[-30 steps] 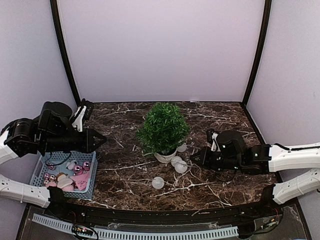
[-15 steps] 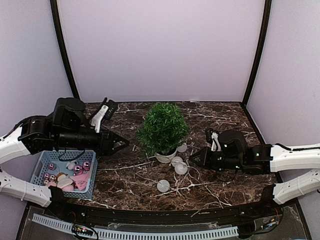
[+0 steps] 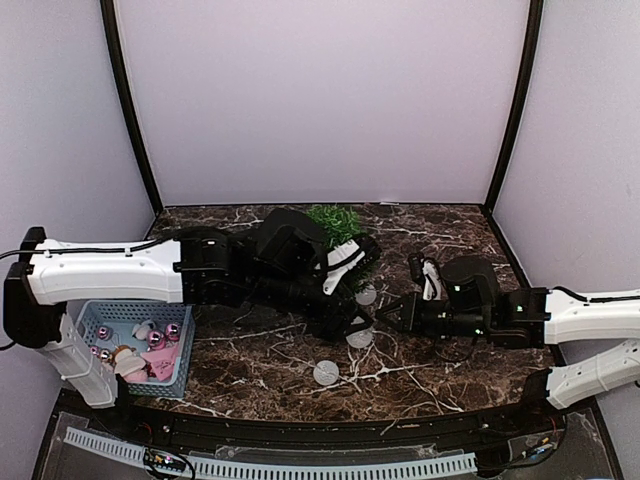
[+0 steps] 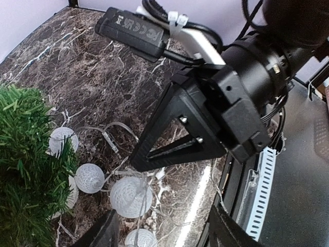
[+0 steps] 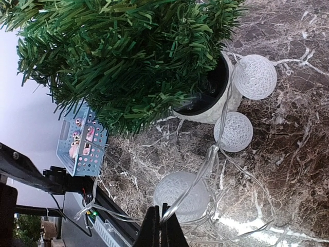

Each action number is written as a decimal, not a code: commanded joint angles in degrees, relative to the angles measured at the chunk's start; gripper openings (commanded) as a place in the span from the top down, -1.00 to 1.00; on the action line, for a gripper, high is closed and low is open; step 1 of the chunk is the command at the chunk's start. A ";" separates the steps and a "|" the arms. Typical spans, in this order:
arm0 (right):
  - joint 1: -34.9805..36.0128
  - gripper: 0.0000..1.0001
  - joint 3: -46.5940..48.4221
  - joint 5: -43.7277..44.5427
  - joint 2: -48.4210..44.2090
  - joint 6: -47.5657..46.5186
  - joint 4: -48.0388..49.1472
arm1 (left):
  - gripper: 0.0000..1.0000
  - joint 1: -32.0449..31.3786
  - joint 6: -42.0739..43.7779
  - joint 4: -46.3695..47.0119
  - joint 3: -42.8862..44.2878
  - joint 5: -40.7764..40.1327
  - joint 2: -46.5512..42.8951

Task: Decorate the small christmas tree
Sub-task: Wrap the side of the string light in the gap of the branches.

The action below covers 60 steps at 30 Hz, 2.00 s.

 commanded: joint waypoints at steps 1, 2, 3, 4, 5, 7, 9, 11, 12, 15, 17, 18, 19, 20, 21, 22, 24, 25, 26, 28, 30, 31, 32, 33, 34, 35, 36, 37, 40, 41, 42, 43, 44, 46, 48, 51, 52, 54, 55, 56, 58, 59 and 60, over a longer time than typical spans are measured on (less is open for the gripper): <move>-0.09 1.00 1.25 -1.00 -1.41 -1.03 2.66 | -0.19 -0.31 4.46 -4.91 4.75 -1.87 2.91; -0.13 1.00 1.29 -1.08 -1.55 -1.03 2.77 | -0.19 -0.36 4.85 -5.21 5.03 -1.90 3.89; -0.09 1.00 1.25 -1.17 -1.60 -1.10 2.87 | -0.19 -0.42 5.07 -5.90 5.58 -2.78 4.33; -0.16 1.00 1.33 -1.22 -1.61 -1.12 2.96 | -0.18 -0.45 5.35 -6.24 5.84 -3.62 5.19; -0.12 1.00 1.40 -1.36 -1.56 -1.14 3.09 | -0.16 -0.46 5.46 -6.93 6.25 -3.86 5.60; -0.14 1.00 1.51 -1.59 -1.49 -1.28 3.30 | -0.12 -0.47 5.71 -7.87 6.68 -4.42 6.64; -0.10 1.00 1.64 -1.82 -1.32 -1.45 3.53 | -0.08 -0.51 5.96 -8.58 6.90 -4.88 7.38; -0.10 1.00 1.69 -2.13 -1.24 -1.47 3.82 | -0.04 -0.55 6.24 -9.19 6.96 -5.85 7.98; -0.11 1.00 1.69 -2.21 -1.16 -1.47 3.97 | -0.02 -0.62 6.44 -9.78 7.08 -6.32 8.37; -0.09 1.00 1.77 -2.24 -0.92 -1.47 4.11 | 0.03 -0.71 6.50 -10.41 7.26 -5.99 9.27; -0.09 1.00 1.80 -2.32 -0.83 -1.48 4.32 | 0.04 -0.85 6.58 -10.77 7.12 -6.52 9.75; -0.17 1.00 1.78 -2.39 -0.81 -1.47 4.43 | 0.05 -0.89 6.72 -11.20 7.07 -6.76 9.90; -0.10 1.00 1.82 -2.41 -0.74 -1.43 4.60 | 0.10 -0.90 6.76 -11.39 7.07 -7.30 10.23; -0.09 1.00 1.86 -2.41 -0.68 -1.53 4.66 | 0.27 -0.91 6.83 -11.47 7.06 -7.50 10.36; -0.09 1.00 1.94 -2.41 -0.64 -1.53 4.65 | 0.38 -0.91 6.81 -11.48 7.06 -7.68 10.41; -0.09 1.00 1.95 -2.41 -0.64 -1.53 4.64 | 0.62 -0.95 6.73 -11.51 7.08 -7.78 10.36; -0.14 1.00 1.95 -1.57 -0.63 -1.30 4.01 | 0.92 -1.12 6.56 -11.12 6.84 -8.25 9.73; -0.10 1.00 1.89 -0.67 -0.63 -0.81 3.34 | 0.96 -1.27 6.43 -10.87 6.69 -8.72 8.83; -0.10 1.00 1.89 0.33 -0.69 -0.39 2.60 | 1.00 -1.31 6.39 -10.06 6.02 -8.79 8.25; -0.18 1.00 1.86 2.40 -0.47 0.39 1.60 | 1.00 -1.34 6.66 -8.09 4.16 -8.04 5.68; -0.23 1.00 1.99 3.88 0.07 1.35 1.58 | 1.00 -1.35 7.04 -5.99 2.01 -5.33 2.52; -0.24 1.00 2.08 4.39 0.61 1.91 1.70 | 1.00 -1.35 6.99 -5.67 1.12 -3.51 0.72; -0.18 1.00 2.12 4.78 1.01 2.41 2.45 | 1.00 -1.35 6.85 -5.44 0.79 -2.01 -0.11; -0.18 1.00 2.13 5.03 1.56 3.04 3.47 | 1.00 -1.35 6.35 -5.52 0.33 0.22 -1.37; -0.22 1.00 2.31 5.11 2.09 3.47 4.55 | 1.00 -1.35 6.13 -6.07 0.18 1.13 -1.86; -0.18 1.00 2.49 5.12 2.84 3.75 5.74 | 1.00 -1.35 5.57 -6.36 -0.09 2.85 -2.59; -0.18 1.00 2.94 5.15 3.71 3.98 6.72 | 1.00 -1.35 5.17 -6.94 -0.29 4.31 -3.24; -0.18 1.00 3.42 5.19 4.54 4.17 7.50 | 1.00 -1.35 4.50 -7.23 -0.78 4.89 -3.58; -0.19 1.00 4.48 7.24 6.21 4.81 8.19 | 1.00 -1.35 3.19 -6.95 -2.41 7.84 -6.01; -0.22 1.00 4.50 8.24 6.44 5.18 8.36 | 1.00 -1.35 2.51 -6.18 -3.57 8.33 -6.68; -0.30 1.00 4.58 9.11 6.56 5.44 8.60 | 1.00 -1.35 2.15 -5.72 -4.32 9.13 -8.31; -0.48 1.00 4.71 10.07 6.57 5.88 8.67 | 1.00 -1.35 1.39 -4.95 -5.74 9.37 -9.24; -0.61 1.00 4.88 11.02 6.57 6.45 8.64 | 1.00 -1.35 1.11 -4.57 -6.37 9.68 -10.97; -0.85 1.00 5.02 12.83 6.50 7.61 8.49 | 1.00 -1.35 -0.29 -4.35 -8.40 9.62 -13.65; -1.22 1.00 4.67 14.22 6.03 9.05 8.95 | 1.00 -1.35 -0.99 -4.56 -9.54 9.27 -16.13; -1.69 1.00 4.27 14.23 5.59 10.07 10.90 | 1.00 -1.35 -1.72 -6.47 -10.39 7.63 -18.25; -1.72 1.00 4.57 14.13 5.72 10.00 11.10 | 1.00 -1.35 -1.92 -7.05 -10.66 6.76 -18.80; -1.77 1.00 5.20 14.07 6.02 9.86 10.72 | 1.00 -1.35 -2.03 -8.34 -11.28 5.50 -19.62; -1.76 1.00 5.42 14.34 6.12 9.87 10.14 | 1.00 -1.35 -2.01 -8.60 -11.47 4.14 -20.35; -1.86 1.00 5.35 14.76 6.08 10.18 9.46 | 1.00 -1.28 -1.93 -9.21 -11.72 3.27 -20.84; -2.02 1.00 4.29 15.77 5.11 11.11 8.73 | 1.00 -1.22 -2.04 -10.95 -11.55 -0.21 -22.24; -2.12 1.00 3.40 16.23 4.24 11.65 8.61 | 1.00 -1.11 -2.15 -11.79 -11.34 -2.80 -23.14; -2.23 1.00 2.45 16.56 3.31 11.98 8.41 | 1.00 -0.74 -2.43 -13.88 -10.86 -4.20 -23.55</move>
